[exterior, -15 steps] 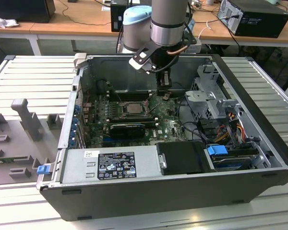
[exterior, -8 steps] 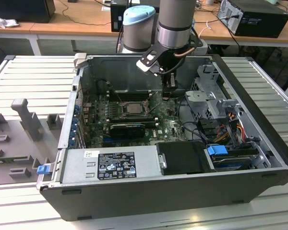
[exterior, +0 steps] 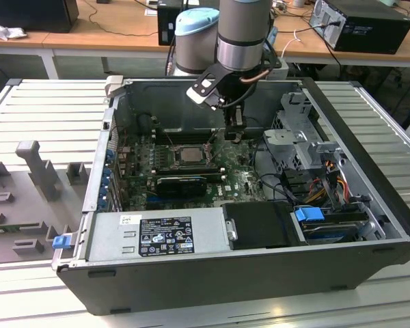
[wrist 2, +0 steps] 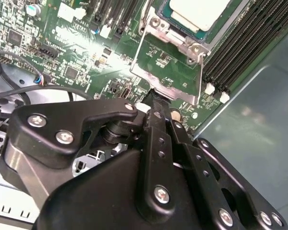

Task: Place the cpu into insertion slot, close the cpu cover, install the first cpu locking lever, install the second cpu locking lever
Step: 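Close the cpu cover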

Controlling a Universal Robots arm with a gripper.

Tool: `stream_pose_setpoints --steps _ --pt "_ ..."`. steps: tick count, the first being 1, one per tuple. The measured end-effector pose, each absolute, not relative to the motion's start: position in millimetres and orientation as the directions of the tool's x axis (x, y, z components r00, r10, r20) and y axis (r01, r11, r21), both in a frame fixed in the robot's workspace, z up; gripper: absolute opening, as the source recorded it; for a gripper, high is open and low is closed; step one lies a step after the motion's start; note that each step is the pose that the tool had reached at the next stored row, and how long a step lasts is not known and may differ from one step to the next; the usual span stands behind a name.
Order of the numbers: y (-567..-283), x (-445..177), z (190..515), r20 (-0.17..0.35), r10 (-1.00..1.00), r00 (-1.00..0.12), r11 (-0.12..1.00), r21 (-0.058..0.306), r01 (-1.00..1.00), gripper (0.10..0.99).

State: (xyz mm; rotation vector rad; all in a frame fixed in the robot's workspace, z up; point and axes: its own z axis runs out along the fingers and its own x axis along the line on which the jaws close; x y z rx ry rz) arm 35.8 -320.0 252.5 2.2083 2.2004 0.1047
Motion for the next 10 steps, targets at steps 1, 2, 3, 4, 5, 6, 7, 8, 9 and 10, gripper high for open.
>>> stream_pose_setpoints --steps 1,2,3,4,5,6,7,8,9,10 --pt "-320.0 35.3 252.5 0.032 0.999 0.003 -0.005 0.063 0.998 0.106" --pt "-320.0 35.1 252.5 0.032 0.999 0.003 -0.005 0.063 0.998 0.106" --pt "-320.0 35.1 252.5 0.032 0.999 0.002 -0.004 0.063 0.998 0.106" --pt "-320.0 35.0 252.5 0.032 0.999 0.003 -0.004 0.063 0.998 0.106" --pt "-319.9 34.4 252.5 0.032 0.999 0.003 -0.005 0.063 0.998 0.106" --pt "-319.9 33.6 252.5 0.032 0.999 0.003 -0.005 0.063 0.998 0.106" --pt "-319.9 33.0 252.5 0.032 0.999 0.003 -0.005 0.063 0.998 0.106" --pt "-319.9 31.9 252.5 0.032 0.999 0.003 -0.005 0.063 0.998 0.106" --pt "-319.9 30.8 252.5 0.032 0.999 0.003 -0.005 0.063 0.998 0.106" --pt "-320.0 29.7 252.5 0.032 0.999 0.003 -0.005 0.063 0.998 0.106"
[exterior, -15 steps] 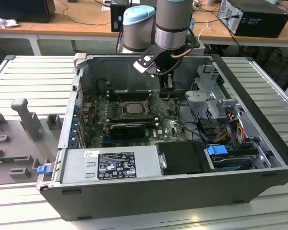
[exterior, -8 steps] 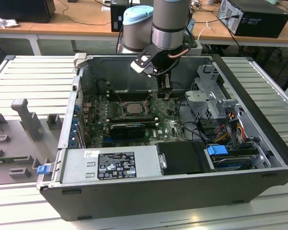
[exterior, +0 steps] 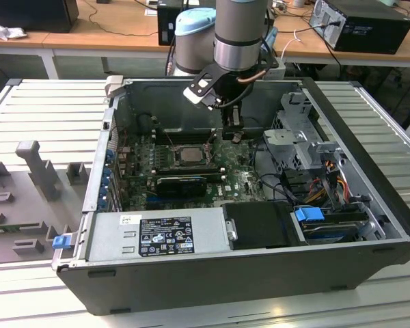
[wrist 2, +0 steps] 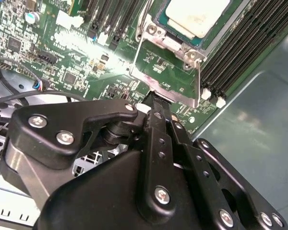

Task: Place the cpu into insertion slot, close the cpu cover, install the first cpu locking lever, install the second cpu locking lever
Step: 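Close the cpu cover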

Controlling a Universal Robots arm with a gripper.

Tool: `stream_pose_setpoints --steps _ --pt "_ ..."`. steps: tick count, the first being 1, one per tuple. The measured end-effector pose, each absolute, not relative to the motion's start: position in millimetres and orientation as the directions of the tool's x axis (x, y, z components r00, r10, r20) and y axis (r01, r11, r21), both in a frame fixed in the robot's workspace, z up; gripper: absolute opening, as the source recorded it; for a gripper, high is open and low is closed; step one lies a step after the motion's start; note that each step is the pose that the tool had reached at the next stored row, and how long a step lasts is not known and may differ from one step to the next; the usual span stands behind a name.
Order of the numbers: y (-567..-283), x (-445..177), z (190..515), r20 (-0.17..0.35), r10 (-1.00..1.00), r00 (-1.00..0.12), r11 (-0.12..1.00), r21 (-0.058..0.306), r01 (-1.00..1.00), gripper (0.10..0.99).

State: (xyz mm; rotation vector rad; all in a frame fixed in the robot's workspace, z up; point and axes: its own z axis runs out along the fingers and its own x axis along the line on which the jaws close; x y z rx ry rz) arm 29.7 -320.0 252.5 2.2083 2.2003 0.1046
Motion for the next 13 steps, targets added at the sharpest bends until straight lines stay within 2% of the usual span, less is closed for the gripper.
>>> stream_pose_setpoints --steps 13 --pt "-319.9 21.9 252.5 0.032 0.999 0.003 -0.005 0.063 0.998 0.106"
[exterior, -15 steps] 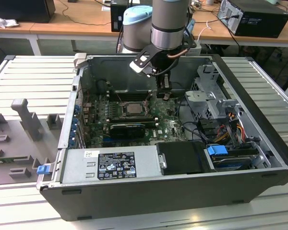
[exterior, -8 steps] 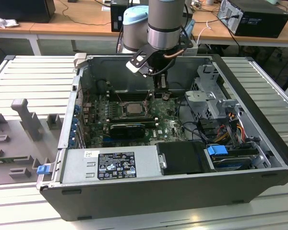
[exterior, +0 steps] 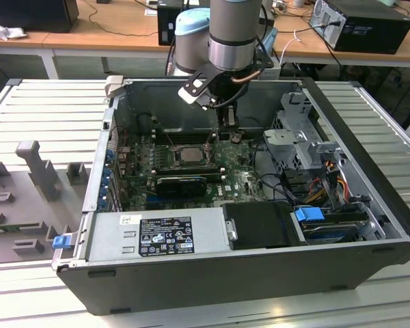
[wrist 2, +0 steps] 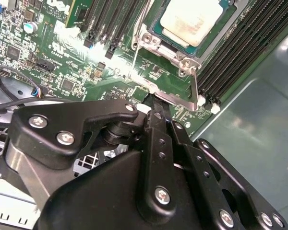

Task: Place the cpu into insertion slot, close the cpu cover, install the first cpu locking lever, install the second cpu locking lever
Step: 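Close the cpu cover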

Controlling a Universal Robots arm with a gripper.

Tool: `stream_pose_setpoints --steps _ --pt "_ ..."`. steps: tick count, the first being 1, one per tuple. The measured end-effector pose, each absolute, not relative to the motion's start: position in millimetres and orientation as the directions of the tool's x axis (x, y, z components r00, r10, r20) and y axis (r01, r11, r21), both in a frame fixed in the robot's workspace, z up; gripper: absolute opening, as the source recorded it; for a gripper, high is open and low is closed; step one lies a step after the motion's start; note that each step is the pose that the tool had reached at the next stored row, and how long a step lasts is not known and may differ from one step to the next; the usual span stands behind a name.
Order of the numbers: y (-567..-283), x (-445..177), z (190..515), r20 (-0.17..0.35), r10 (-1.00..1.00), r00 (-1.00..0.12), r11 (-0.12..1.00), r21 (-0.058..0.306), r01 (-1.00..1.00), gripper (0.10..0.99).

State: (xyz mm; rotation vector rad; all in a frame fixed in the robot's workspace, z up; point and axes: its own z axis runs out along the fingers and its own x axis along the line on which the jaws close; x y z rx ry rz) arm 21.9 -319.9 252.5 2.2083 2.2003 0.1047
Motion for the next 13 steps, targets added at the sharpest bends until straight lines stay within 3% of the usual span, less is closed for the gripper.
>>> stream_pose_setpoints --steps 13 --pt "-319.9 11.3 252.5 0.032 0.999 0.003 -0.005 0.063 0.998 0.106"
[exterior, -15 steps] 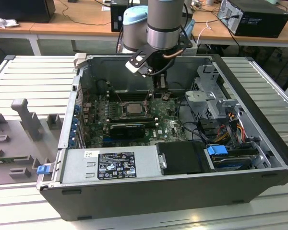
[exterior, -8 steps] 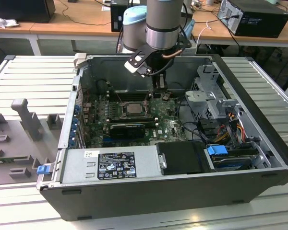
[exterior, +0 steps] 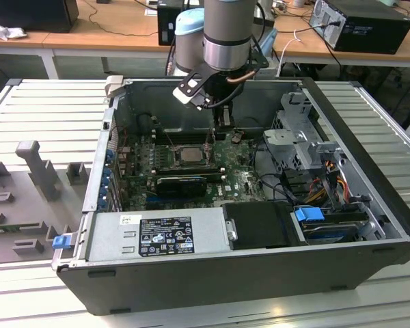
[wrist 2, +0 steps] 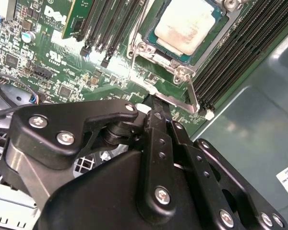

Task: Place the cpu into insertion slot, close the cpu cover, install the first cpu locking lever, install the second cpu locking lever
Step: 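Close the cpu cover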

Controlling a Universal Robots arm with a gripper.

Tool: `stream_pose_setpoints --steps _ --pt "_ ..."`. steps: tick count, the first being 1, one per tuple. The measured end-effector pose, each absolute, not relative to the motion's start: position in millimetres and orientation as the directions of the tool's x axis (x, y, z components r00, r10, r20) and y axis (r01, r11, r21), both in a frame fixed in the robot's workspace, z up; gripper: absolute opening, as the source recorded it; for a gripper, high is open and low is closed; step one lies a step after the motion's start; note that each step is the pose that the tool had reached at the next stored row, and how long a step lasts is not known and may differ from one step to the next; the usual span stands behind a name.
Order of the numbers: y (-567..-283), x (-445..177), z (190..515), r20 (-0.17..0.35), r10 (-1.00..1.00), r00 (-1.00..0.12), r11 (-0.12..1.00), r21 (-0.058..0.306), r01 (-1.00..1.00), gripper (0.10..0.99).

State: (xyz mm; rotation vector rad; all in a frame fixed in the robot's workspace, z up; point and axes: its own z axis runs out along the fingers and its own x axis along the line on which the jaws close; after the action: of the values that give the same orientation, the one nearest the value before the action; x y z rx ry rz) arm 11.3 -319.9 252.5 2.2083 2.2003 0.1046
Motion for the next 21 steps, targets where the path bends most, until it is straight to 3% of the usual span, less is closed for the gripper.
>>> stream_pose_setpoints --steps 21 --pt "-319.9 -42.9 233.6 0.035 0.999 -0.004 0.002 0.059 0.998 0.106"
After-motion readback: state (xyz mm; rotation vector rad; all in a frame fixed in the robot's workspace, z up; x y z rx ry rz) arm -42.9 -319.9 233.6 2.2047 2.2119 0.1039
